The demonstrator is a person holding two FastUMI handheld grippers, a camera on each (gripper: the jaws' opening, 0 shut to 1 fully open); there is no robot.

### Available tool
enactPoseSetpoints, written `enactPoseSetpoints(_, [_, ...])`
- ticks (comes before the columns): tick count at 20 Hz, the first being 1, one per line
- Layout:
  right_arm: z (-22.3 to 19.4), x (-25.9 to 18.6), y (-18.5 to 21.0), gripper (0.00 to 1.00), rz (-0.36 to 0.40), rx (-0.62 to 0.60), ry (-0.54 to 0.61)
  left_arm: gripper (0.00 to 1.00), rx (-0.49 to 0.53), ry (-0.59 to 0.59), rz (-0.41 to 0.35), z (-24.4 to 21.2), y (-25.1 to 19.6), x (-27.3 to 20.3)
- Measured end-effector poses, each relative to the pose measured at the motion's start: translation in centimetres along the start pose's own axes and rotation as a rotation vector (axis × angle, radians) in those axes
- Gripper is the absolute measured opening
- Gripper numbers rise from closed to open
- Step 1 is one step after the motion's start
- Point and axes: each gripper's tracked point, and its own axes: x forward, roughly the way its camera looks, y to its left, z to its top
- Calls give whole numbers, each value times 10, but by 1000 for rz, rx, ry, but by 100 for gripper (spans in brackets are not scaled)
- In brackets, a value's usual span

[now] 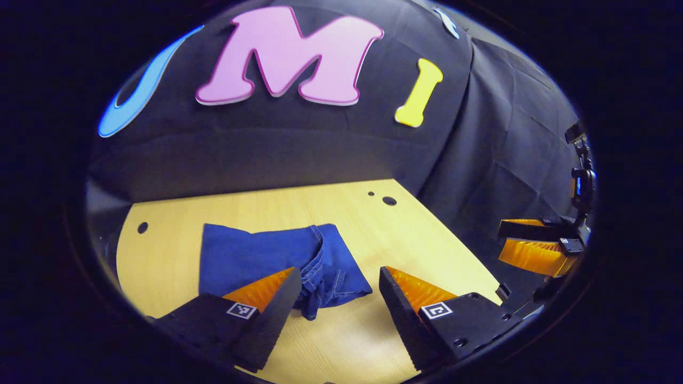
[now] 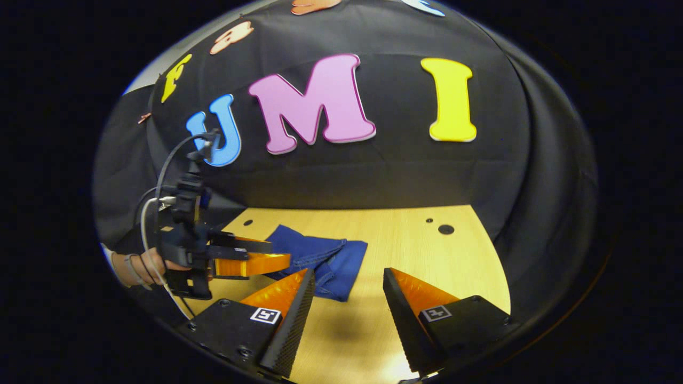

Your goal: Grasp the waist and the cuffs of the jeans and fold them to make the two legs overlap; first hold the waist and fold one-third of the jeans toward the cuffs, then hold the cuffs and fold the remaining one-third in the same direction to finish folding.

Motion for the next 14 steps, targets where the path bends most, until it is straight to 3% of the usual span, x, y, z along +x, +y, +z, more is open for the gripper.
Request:
enactPoseSetpoints(4, [30,-51,36,84,-19,-56,-100,96,-21,-208,106,13,-7,-105])
enactPoseSetpoints(6, [43,-86,57,85,-23,-87,-143,95,-37,-252,135,3,-14,-151])
enactPoseSetpoints(9, [62,-127,84,94,-10,-117,-210,95,-42,-335,161,1,-24,-199])
enactPoseSetpoints(14, [73,-173,105,95,-68,-154,-308,95,-4,-441,209,10,-39,-260])
